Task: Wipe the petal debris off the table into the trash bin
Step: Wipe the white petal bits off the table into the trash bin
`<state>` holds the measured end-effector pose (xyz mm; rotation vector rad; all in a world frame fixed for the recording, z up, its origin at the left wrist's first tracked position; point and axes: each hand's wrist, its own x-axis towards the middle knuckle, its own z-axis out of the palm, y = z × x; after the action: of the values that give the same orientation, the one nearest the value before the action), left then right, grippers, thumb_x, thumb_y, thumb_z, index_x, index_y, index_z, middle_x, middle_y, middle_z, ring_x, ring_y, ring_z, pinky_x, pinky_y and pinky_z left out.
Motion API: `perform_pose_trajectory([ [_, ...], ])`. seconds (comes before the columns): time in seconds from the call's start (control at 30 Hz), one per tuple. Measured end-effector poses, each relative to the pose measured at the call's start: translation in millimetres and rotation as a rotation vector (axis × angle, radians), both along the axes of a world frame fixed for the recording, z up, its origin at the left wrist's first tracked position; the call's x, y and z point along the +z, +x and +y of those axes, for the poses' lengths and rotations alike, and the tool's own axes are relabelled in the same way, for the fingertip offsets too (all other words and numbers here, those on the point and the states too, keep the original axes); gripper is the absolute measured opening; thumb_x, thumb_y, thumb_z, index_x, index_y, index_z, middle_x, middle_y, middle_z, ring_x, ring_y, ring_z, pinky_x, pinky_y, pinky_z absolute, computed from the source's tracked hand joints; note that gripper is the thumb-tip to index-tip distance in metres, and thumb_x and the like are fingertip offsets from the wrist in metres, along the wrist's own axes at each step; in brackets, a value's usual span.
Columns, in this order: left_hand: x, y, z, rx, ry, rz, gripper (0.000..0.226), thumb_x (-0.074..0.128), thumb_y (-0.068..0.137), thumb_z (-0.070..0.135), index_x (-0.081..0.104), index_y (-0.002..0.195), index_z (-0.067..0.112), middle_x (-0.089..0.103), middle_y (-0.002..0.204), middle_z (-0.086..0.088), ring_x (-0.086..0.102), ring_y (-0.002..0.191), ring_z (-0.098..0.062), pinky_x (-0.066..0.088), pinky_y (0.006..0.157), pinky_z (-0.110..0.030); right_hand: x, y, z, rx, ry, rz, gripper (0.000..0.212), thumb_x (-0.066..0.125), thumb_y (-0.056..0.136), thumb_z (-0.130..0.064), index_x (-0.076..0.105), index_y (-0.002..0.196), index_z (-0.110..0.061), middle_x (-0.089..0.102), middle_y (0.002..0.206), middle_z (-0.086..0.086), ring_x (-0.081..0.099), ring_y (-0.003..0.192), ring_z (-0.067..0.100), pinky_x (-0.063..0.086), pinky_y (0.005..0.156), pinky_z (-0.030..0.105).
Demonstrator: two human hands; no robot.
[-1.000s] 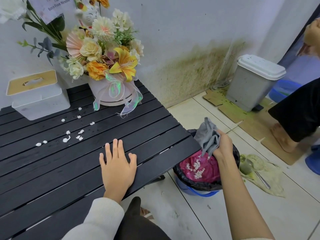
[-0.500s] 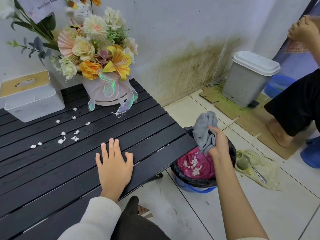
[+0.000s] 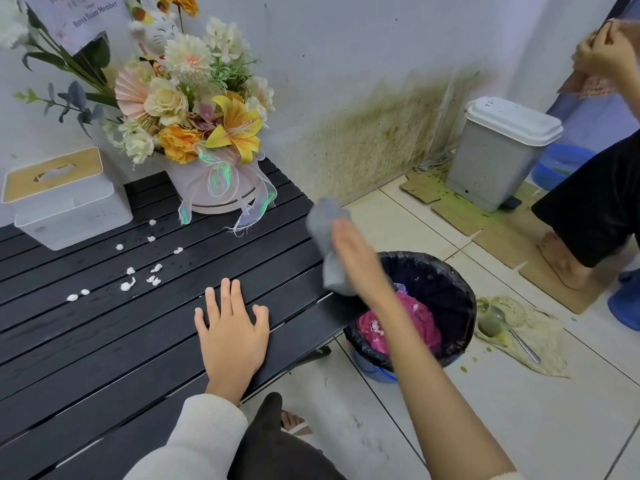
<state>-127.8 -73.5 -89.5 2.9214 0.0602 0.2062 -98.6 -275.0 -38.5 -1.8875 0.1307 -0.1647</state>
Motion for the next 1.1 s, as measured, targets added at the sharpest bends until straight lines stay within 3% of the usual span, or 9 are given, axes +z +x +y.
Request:
perform_pose_trajectory([
  [0.07, 1.8, -0.7, -0.8, 0.006, -0.011, -0.012, 0.064, 0.024, 0.085, 0.039, 0.035, 0.141, 0.01, 0.032, 0.15, -0.007, 0.021, 0.14, -0.029, 0.018, 0.112, -0.049, -19.9, 4.5, 28.0, 0.114, -0.613, 0.141, 0.046, 0.022, 0.095, -0.054, 0.034, 0.138, -0.041, 0.016, 0.157, 0.005, 0.01, 0.145, 0.029, 0.008, 0.115, 0.057],
  [0.17, 3.3, -1.6, -1.0, -0.002, -0.014, -0.01, 0.069, 0.017, 0.083, 0.043, 0.033, 0.142, 0.01, 0.031, 0.151, -0.007, 0.019, 0.141, -0.028, 0.017, 0.112, -0.048, -36.3, 2.5, 41.8, 0.089, -0.928, 0.135, 0.05, 0.019, 0.096, -0.055, 0.018, 0.144, -0.043, 0.003, 0.159, 0.005, -0.005, 0.145, 0.034, -0.004, 0.112, 0.059],
  [0.43, 5.0, -1.2, 0.0, 0.001, -0.032, 0.012, 0.069, 0.017, 0.083, 0.043, 0.036, 0.141, 0.01, 0.033, 0.15, -0.007, 0.022, 0.14, -0.029, 0.019, 0.112, -0.049, -36.0, -3.4, 21.8, -0.036, -0.819, 0.313, 0.052, 0.016, 0.097, -0.051, 0.003, 0.146, -0.04, 0.0, 0.159, 0.001, -0.003, 0.145, 0.031, -0.006, 0.114, 0.053],
  [0.5, 5.1, -0.9, 0.1, 0.0, -0.038, 0.011, 0.069, 0.017, 0.083, 0.042, 0.038, 0.139, 0.009, 0.037, 0.148, -0.009, 0.026, 0.139, -0.031, 0.021, 0.111, -0.05, -26.9, -4.0, 12.3, -0.015, -0.509, 0.267, 0.052, 0.021, 0.098, -0.049, 0.009, 0.147, -0.037, 0.008, 0.159, -0.002, 0.002, 0.145, 0.027, -0.005, 0.115, 0.049],
  [0.6, 5.7, -0.5, 0.0, -0.002, -0.045, 0.02, 0.07, 0.016, 0.082, 0.043, 0.039, 0.139, 0.009, 0.037, 0.148, -0.009, 0.026, 0.139, -0.031, 0.02, 0.111, -0.051, -18.2, -9.0, -5.8, -0.291, -0.079, 0.157, 0.042, 0.038, 0.098, -0.032, 0.044, 0.137, -0.018, 0.045, 0.144, 0.004, 0.038, 0.134, 0.025, 0.024, 0.113, 0.044],
  [0.7, 7.9, -0.9, -2.9, -0.001, -0.073, 0.031, 0.07, 0.018, 0.081, 0.042, 0.044, 0.136, 0.006, 0.042, 0.144, -0.012, 0.032, 0.136, -0.034, 0.023, 0.109, -0.054, -18.5, -18.7, -11.8, -0.382, -0.404, 0.28, 0.031, 0.052, 0.089, -0.033, 0.064, 0.112, -0.016, 0.056, 0.125, 0.003, 0.047, 0.117, 0.025, 0.032, 0.099, 0.043],
  [0.8, 16.2, 4.1, -7.5, 0.033, -0.104, 0.115, 0.061, 0.029, 0.086, 0.035, 0.039, 0.138, 0.006, 0.036, 0.148, -0.013, 0.025, 0.138, -0.035, 0.018, 0.109, -0.055, -15.0, -25.7, -4.7, -0.301, -0.532, 0.345, 0.039, 0.057, 0.087, -0.04, 0.058, 0.119, -0.018, 0.048, 0.127, 0.003, 0.038, 0.123, 0.024, 0.03, 0.101, 0.042],
  [0.97, 49.1, 18.1, -42.9, -0.2, -0.195, 0.049, 0.047, 0.044, 0.089, 0.017, 0.04, 0.135, 0.013, 0.039, 0.143, -0.008, 0.029, 0.133, -0.029, 0.028, 0.104, -0.046, -11.0, -26.3, 1.6, -0.384, -0.405, 0.265, 0.019, 0.061, 0.086, -0.026, 0.064, 0.103, -0.016, 0.052, 0.12, 0.005, 0.041, 0.118, 0.024, 0.03, 0.099, 0.039],
  [1.1, 69.9, 41.0, -85.3, -0.573, 0.019, -0.049, 0.047, 0.038, 0.093, 0.014, 0.033, 0.14, 0.019, 0.032, 0.148, 0.002, 0.015, 0.142, -0.021, 0.028, 0.103, -0.037, -9.5, -30.4, 3.1, -0.373, -0.222, 0.081, 0.012, 0.062, 0.086, -0.018, 0.061, 0.094, -0.01, 0.06, 0.102, 0.004, 0.051, 0.101, 0.021, 0.036, 0.083, 0.032],
])
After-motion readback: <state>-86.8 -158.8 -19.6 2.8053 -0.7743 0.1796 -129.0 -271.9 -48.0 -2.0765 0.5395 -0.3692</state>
